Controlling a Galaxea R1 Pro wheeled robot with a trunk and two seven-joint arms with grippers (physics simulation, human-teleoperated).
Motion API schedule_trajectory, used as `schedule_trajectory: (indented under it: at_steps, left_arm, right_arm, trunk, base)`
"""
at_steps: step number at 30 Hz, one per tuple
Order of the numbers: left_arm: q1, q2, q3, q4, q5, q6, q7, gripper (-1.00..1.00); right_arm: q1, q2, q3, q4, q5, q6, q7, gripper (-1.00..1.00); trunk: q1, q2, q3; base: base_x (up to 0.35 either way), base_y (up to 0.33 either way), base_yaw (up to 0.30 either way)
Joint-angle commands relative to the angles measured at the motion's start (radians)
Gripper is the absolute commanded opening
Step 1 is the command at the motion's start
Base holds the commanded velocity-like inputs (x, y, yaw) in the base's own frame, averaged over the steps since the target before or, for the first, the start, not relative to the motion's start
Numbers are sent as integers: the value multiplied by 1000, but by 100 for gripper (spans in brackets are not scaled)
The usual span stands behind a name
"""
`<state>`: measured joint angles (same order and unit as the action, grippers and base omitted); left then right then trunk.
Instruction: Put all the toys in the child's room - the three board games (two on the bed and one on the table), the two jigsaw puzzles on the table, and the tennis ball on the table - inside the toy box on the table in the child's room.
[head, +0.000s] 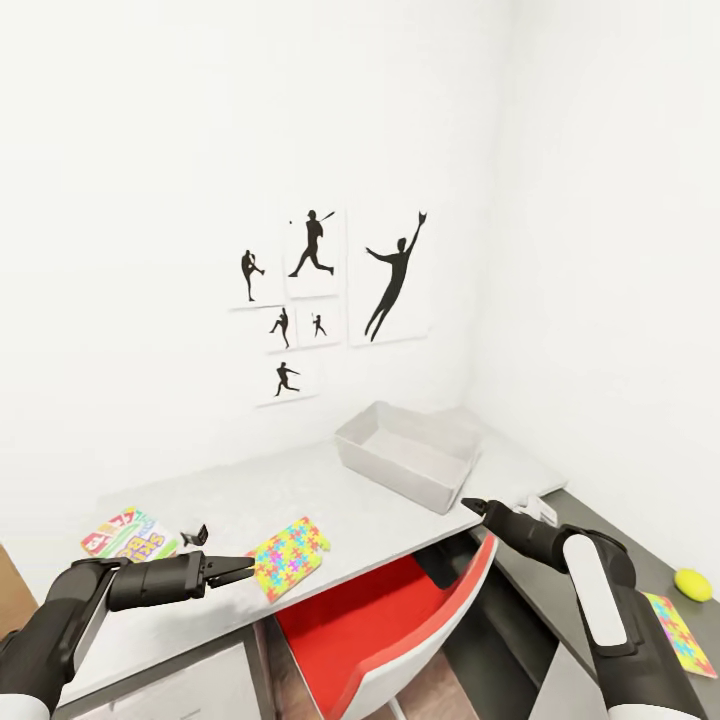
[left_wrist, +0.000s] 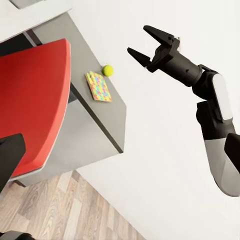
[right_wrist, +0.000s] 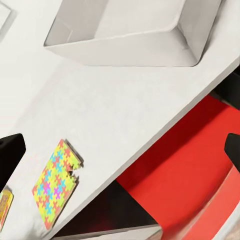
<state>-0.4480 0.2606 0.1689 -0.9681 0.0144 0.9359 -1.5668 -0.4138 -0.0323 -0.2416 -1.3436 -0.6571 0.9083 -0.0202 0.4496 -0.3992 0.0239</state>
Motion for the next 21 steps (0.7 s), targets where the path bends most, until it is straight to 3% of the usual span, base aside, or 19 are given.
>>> schedule_trajectory:
  at_steps: [1,11,21]
  left_arm:
    - [0,0,0,0,-1,11,-4,100]
    - [0,0,0,0,-1,11,-4,100]
    - [0,0,0,0,-1,11,-4,100]
  right_arm:
    - [0,0,-1,0,-4,4,-2,100]
    - [0,0,-1,-1,-3,4,-2,100]
    - [0,0,-1,-2,-3,4,-1,100]
  trunk:
    - [0,-1,0]
    - [0,-1,0]
    - [0,-1,0]
  base:
    - [5,0,24]
    - [31,-5,8]
    - [167,-113,1]
